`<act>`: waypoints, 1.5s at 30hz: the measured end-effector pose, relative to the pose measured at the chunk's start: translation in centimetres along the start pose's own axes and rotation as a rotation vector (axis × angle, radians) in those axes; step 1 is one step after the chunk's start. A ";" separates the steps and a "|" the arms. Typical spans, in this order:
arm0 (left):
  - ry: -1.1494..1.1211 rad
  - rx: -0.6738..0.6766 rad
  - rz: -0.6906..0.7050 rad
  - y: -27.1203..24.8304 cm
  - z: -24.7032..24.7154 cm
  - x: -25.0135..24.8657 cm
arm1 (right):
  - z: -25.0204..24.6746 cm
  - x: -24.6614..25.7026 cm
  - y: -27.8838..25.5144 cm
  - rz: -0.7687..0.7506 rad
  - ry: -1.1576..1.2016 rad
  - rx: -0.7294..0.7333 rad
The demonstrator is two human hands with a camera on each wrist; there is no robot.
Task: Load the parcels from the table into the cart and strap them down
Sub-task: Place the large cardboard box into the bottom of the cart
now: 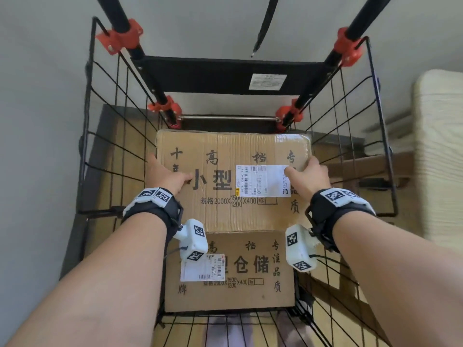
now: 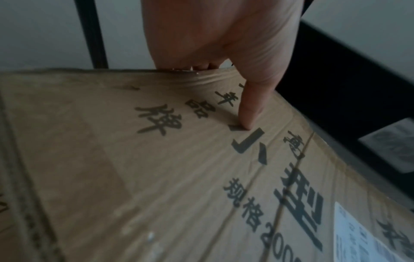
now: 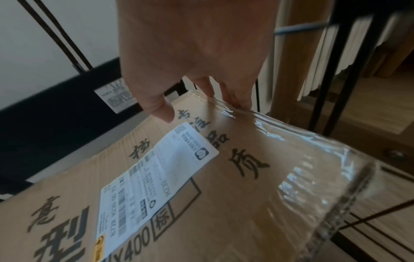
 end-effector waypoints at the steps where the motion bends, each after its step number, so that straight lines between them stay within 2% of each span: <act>1: 0.004 -0.007 -0.001 0.7 0.6 0.7 | 0.7 -0.4 0.7 -0.001 0.006 0.010; 7: 0.011 0.002 0.031 4.2 3.2 2.8 | 3.4 -1.7 3.2 -0.014 0.050 0.039; 12: -0.002 -0.006 -0.003 5.2 4.6 4.1 | 4.7 -1.9 4.0 -0.026 0.064 0.036; 20: 0.041 -0.014 0.002 5.6 4.4 3.3 | 4.8 -2.1 4.3 -0.043 0.013 -0.001; 23: 0.099 -0.037 0.030 5.0 4.6 2.6 | 5.0 -2.0 3.9 -0.045 -0.097 0.019; 27: 0.341 -0.038 0.111 2.3 5.1 0.4 | 5.0 -1.3 1.9 -0.125 -0.410 0.120; 30: 0.733 0.062 0.309 -1.1 5.7 -2.4 | 4.6 -0.2 -0.5 -0.372 -0.834 0.221; 32: 0.863 0.163 0.435 -4.1 6.2 -4.4 | 3.8 0.7 -2.3 -0.479 -0.983 0.239; 37: 0.930 0.269 0.559 -11.0 6.6 -8.5 | 0.5 2.7 -6.1 -0.515 -1.033 0.259; 45: 1.025 0.169 0.701 -19.7 3.4 -14.3 | -7.5 4.1 -12.3 -0.618 -0.887 0.169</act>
Point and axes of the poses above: each hand's wrist, its own y-axis towards the middle knuckle, its own z-axis out of the palm, x = y × z, the point moved 3 cm from there along y, towards the middle knuckle, and after that the axes turned 10 degrees about y, right-handed, at the moved point
